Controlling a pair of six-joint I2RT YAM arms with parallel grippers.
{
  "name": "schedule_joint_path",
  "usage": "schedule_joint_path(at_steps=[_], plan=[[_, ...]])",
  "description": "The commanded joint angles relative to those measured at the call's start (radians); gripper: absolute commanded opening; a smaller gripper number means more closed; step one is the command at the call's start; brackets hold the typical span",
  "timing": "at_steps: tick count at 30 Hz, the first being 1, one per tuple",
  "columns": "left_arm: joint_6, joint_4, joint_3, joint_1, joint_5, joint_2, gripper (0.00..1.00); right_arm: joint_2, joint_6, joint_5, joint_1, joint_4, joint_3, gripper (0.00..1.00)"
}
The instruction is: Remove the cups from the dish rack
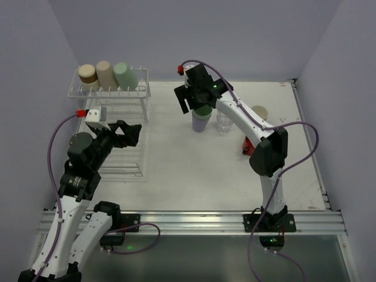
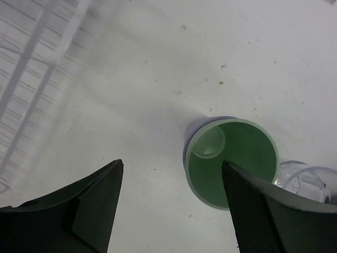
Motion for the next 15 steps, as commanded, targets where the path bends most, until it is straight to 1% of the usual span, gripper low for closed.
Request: schedule_joint_path(at_steps=[1,2,3,4,5,6,7,8,9,10,11,12,13,14,15], plan=[[-0.023,0.011,0.200,-0.004,-0.105,0.082,1.00,-0.194,-0.002,-0.040,0.019,0.131,-0.054,0.78],[-0.028,0.009,0.237,-0.005,-0.122,0.131,1.00,-0.267,0.012,-0.055,0.025,0.161,-0.090,0.79],[-0.040,0.009,0.312,-0.004,-0.122,0.158,1.00,-0.310,0.020,-0.072,0.027,0.233,-0.189,0.79],[-0.045,0.005,0.352,-0.004,-0.124,0.217,1.00,-0.406,0.044,-0.090,0.028,0.273,-0.249,0.79],[-0.048,0.003,0.391,-0.004,-0.153,0.251,1.00,-0.457,0.058,-0.131,0.027,0.318,-0.310,0.79],[-0.046,-0.001,0.429,-0.005,-0.168,0.283,1.00,-0.508,0.072,-0.153,0.027,0.408,-0.442,0.79],[-0.046,-0.020,0.510,-0.004,-0.183,0.320,1.00,-0.557,0.084,-0.170,0.027,0.448,-0.511,0.78],[-0.043,-0.029,0.555,-0.005,-0.202,0.398,1.00,-0.647,0.113,-0.182,0.027,0.493,-0.573,0.78],[-0.033,-0.044,0.602,-0.004,-0.211,0.437,1.00,-0.686,0.124,-0.202,0.027,0.561,-0.683,0.78],[-0.029,-0.063,0.683,-0.004,-0.222,0.477,1.00,-0.721,0.133,-0.208,0.028,0.586,-0.729,0.78],[-0.019,-0.064,0.718,-0.004,-0.237,0.544,1.00,-0.775,0.144,-0.210,0.028,0.606,-0.766,0.77],[-0.013,-0.064,0.747,-0.004,-0.243,0.575,0.99,-0.794,0.147,-0.213,0.028,0.629,-0.823,0.77],[-0.006,-0.070,0.808,-0.004,-0.254,0.609,0.98,-0.807,0.152,-0.214,0.027,0.636,-0.843,0.77],[0.001,-0.077,0.836,-0.004,-0.269,0.671,0.98,-0.820,0.150,-0.217,0.028,0.642,-0.860,0.77],[0.007,-0.086,0.860,-0.005,-0.274,0.699,0.96,-0.833,0.150,-0.214,0.027,0.651,-0.885,0.76]])
